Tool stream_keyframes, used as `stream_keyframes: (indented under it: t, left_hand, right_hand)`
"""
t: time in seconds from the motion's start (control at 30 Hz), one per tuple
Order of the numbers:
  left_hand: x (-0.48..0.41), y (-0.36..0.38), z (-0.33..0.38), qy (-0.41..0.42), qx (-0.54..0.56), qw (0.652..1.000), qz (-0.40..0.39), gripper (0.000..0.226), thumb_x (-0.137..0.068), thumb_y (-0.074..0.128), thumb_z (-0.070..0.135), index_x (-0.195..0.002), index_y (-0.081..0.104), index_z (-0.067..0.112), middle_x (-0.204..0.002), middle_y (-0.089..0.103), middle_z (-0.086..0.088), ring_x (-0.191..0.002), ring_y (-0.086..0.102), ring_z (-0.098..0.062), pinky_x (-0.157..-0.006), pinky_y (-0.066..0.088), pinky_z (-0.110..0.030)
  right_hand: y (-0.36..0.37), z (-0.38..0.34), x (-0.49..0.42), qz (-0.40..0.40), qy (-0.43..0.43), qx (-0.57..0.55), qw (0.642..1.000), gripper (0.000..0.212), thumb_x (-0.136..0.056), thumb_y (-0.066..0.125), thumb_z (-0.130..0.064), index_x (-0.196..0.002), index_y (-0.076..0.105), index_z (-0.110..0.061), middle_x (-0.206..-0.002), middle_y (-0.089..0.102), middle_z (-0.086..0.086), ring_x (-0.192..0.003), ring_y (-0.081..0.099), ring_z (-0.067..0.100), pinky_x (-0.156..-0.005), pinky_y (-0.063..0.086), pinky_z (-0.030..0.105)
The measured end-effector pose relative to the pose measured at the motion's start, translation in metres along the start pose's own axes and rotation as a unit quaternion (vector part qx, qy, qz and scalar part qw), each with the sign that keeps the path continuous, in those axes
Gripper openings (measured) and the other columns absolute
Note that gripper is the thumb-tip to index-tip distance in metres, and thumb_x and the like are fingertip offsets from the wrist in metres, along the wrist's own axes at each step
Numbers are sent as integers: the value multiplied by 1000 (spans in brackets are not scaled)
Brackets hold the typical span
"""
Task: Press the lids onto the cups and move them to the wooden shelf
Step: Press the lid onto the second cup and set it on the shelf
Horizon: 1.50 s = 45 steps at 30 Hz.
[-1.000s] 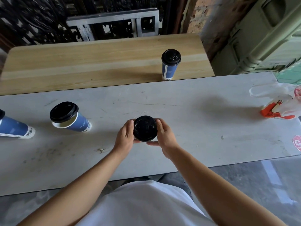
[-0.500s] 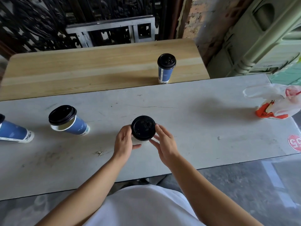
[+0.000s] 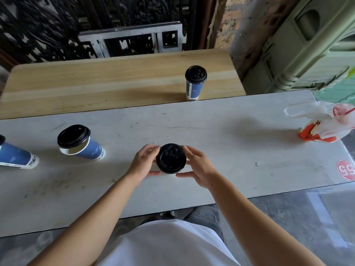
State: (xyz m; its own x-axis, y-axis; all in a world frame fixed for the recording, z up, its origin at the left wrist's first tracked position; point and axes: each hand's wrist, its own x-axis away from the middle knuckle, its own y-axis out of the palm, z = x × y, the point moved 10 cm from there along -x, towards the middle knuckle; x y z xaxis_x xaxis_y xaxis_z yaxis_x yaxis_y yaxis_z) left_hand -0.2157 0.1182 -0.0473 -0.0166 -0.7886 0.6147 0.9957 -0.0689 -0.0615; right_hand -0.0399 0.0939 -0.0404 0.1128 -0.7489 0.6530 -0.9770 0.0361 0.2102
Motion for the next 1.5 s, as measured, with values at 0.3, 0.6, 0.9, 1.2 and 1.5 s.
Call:
stream_keyframes:
  t: [0.3,0.6,0.9,1.2,1.5]
  left_hand:
    - [5,15,20,105,-23,993,-41,33,-110,39,30,-103,69,41,-99,70,32,-100,65,11,-61,64,-35]
    - [-3,-9,-32,-61,121,984,114,46,-104,37,55,-91,69,25,-101,70,-2,-90,69,-20,-45,58,-30]
    - [-10,-11,-47,-18,-9,980,199,44,-106,41,46,-103,64,9,-105,67,-13,-97,67,-36,-78,49,-38]
    - [-6,3,-119,-77,-344,887,297,91,-92,60,52,-162,18,11,-169,10,-23,-154,2,-51,-116,7,-76]
    - [-26,16,-113,-122,-267,850,436,83,-93,45,57,-161,20,15,-171,-1,-19,-155,-7,-49,-115,5,-79]
  right_hand:
    - [2,-4,-3,48,-69,17,996,31,-107,43,-36,-112,71,-22,-111,71,3,-112,65,22,-74,63,54]
    - [33,17,5,-116,-18,46,992,64,-83,68,-15,-142,52,-34,-139,60,-8,-130,54,16,-101,51,37]
    - [11,-24,-32,17,-46,334,941,81,-76,82,3,-145,44,-18,-96,63,-5,-72,63,-12,-63,52,10]
    - [59,-77,-95,-72,-121,575,806,92,-70,88,-26,-147,38,-35,-125,53,4,-109,54,19,-87,40,25]
    - [95,-108,-131,-122,-263,856,428,86,-71,76,-24,-143,32,-37,-129,41,10,-116,44,35,-95,43,47]
